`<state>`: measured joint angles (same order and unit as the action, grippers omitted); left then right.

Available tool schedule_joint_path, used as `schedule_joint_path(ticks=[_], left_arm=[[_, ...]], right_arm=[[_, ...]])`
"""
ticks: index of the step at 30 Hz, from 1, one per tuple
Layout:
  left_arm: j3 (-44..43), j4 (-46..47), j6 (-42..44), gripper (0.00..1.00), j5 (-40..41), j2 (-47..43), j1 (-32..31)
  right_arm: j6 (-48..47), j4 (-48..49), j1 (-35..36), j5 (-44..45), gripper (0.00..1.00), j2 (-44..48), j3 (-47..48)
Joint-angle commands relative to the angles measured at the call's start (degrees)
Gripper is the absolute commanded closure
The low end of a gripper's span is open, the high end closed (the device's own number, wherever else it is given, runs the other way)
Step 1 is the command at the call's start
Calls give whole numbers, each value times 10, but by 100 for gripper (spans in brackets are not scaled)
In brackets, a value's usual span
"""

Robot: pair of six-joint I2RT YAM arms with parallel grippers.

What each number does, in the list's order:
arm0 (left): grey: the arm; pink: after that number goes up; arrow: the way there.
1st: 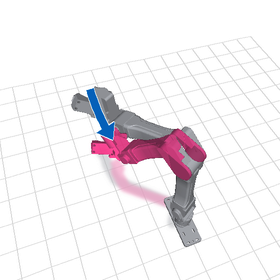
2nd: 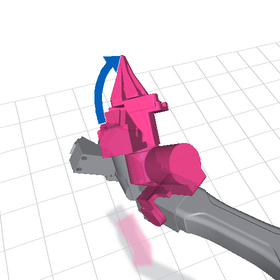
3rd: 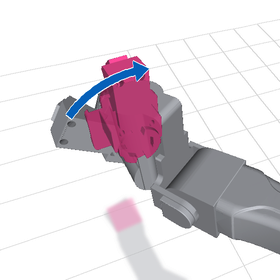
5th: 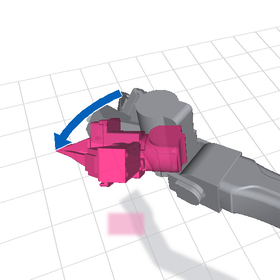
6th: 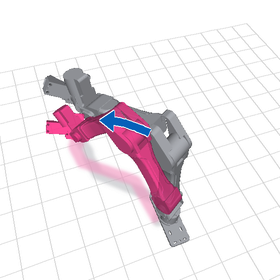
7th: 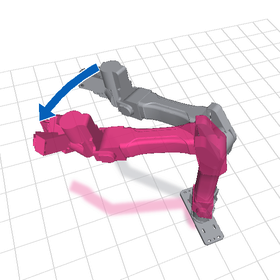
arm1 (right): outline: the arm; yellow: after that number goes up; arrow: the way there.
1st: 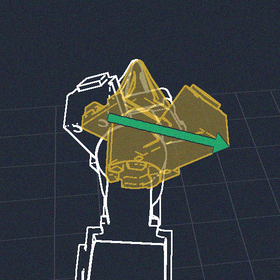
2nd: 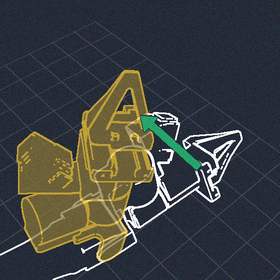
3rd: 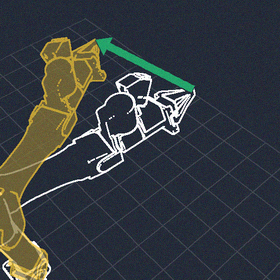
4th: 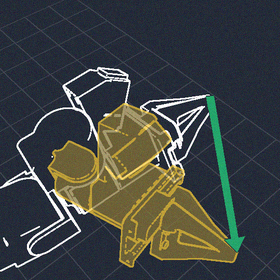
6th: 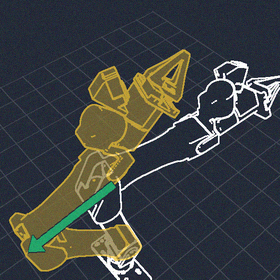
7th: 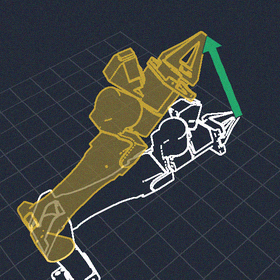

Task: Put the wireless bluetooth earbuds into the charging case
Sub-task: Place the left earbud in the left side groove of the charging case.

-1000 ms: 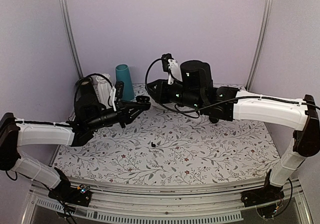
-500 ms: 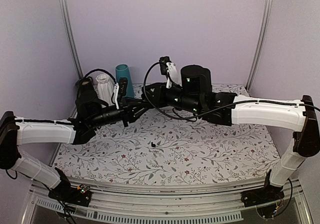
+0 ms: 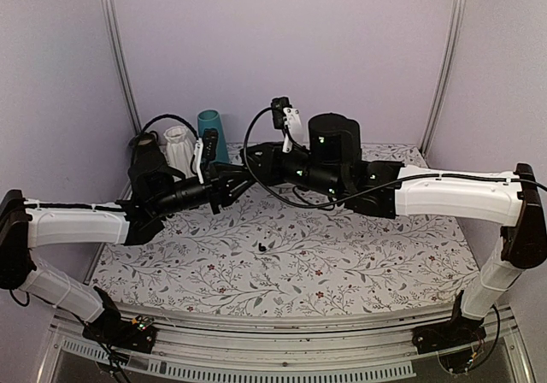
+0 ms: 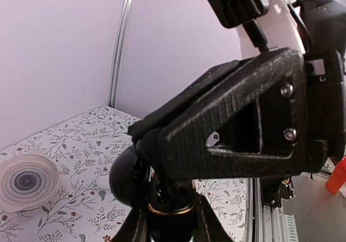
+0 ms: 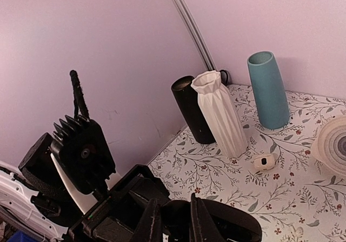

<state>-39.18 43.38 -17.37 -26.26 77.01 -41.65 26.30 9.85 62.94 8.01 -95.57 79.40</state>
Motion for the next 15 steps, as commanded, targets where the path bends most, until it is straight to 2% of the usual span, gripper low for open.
schedule_joint_path(ticks=[1,15], left_arm=[[-13,9,8,100,10,-12,-9],[-18,12,10,100,30,-21,-8]], right_arm=[[1,15,5,6,93,2,-10],[5,15,12,9,93,-4,-11]])
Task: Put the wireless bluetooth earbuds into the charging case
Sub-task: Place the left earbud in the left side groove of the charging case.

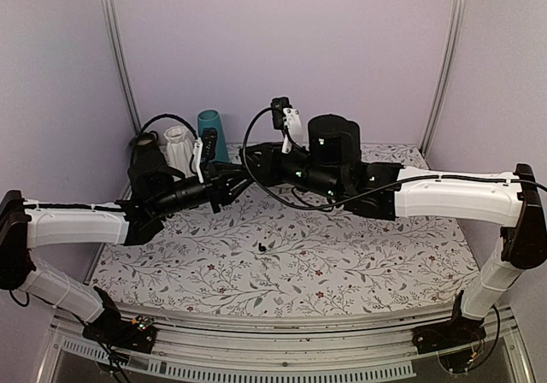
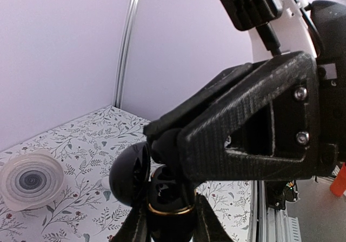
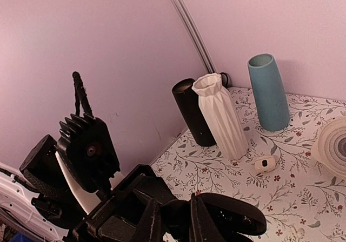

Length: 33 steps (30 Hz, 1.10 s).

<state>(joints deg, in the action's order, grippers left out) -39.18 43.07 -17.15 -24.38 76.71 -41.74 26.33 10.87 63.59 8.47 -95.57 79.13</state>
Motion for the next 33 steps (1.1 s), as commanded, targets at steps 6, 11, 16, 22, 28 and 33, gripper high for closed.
schedule_joint_path(ticks=[6,11,16,22,28,33], left_arm=[[-18,17,8,100,11,-23,-8],[-16,16,12,100,4,-24,-9],[-16,18,13,100,3,-27,-12],[-15,17,23,100,7,-30,-14],[-15,11,30,100,-2,-33,-14],[-16,7,36,100,1,-39,-15]], right_arm=[[10,3,6,19,93,-5,-11],[12,-2,6,33,93,-7,-2],[12,2,6,30,93,-14,2],[18,8,7,23,93,-18,6],[19,12,7,6,93,-16,-2],[26,25,7,-12,93,-10,-20]])
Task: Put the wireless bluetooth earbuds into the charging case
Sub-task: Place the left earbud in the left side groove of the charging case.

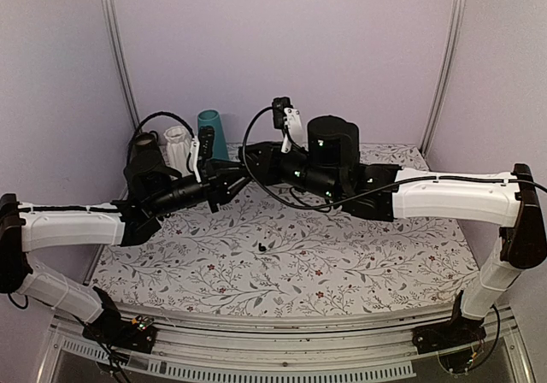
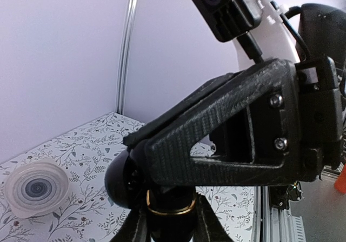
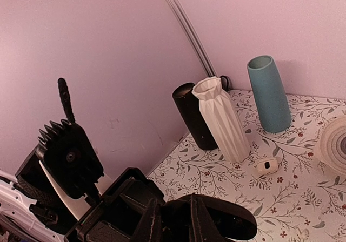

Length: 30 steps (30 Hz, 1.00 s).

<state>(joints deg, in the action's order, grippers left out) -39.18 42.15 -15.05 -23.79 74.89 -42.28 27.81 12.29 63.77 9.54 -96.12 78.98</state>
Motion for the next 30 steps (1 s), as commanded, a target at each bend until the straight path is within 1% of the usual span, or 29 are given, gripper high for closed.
schedule_joint_path(ticks=[1,12,20,30], left_arm=[[-17,15,16,100,-3,-22,-9],[-23,13,22,100,13,-27,-9],[-24,12,30,100,16,-31,-9],[-24,8,34,100,22,-34,-10]], right_arm=[[14,12,5,-25,93,-4,-20],[31,15,5,-33,93,-5,-29],[36,14,6,-26,89,-1,-35],[41,10,6,-19,89,1,-38]])
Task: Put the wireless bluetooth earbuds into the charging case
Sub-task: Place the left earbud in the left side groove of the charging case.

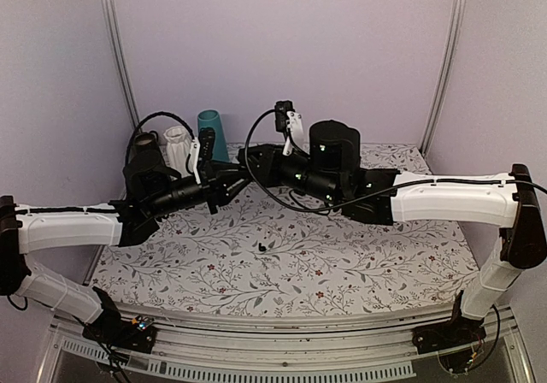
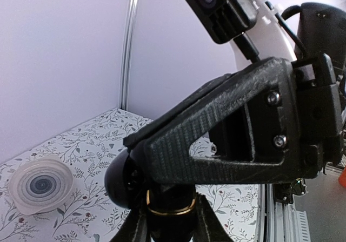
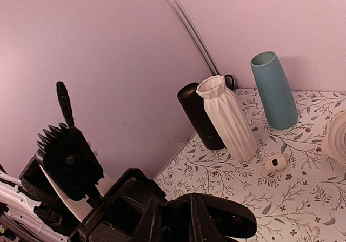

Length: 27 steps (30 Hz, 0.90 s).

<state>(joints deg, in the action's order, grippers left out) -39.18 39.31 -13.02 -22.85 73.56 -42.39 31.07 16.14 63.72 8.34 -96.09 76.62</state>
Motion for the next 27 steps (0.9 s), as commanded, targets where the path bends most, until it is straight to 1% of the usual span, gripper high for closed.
schedule_joint_path(ticks=[1,27], left_arm=[[-24,37,14,100,13,-22,-8],[-17,44,27,100,27,-32,-8]], right_arm=[[8,-29,7,-6,89,1,-15],[14,-43,7,18,86,11,-19]])
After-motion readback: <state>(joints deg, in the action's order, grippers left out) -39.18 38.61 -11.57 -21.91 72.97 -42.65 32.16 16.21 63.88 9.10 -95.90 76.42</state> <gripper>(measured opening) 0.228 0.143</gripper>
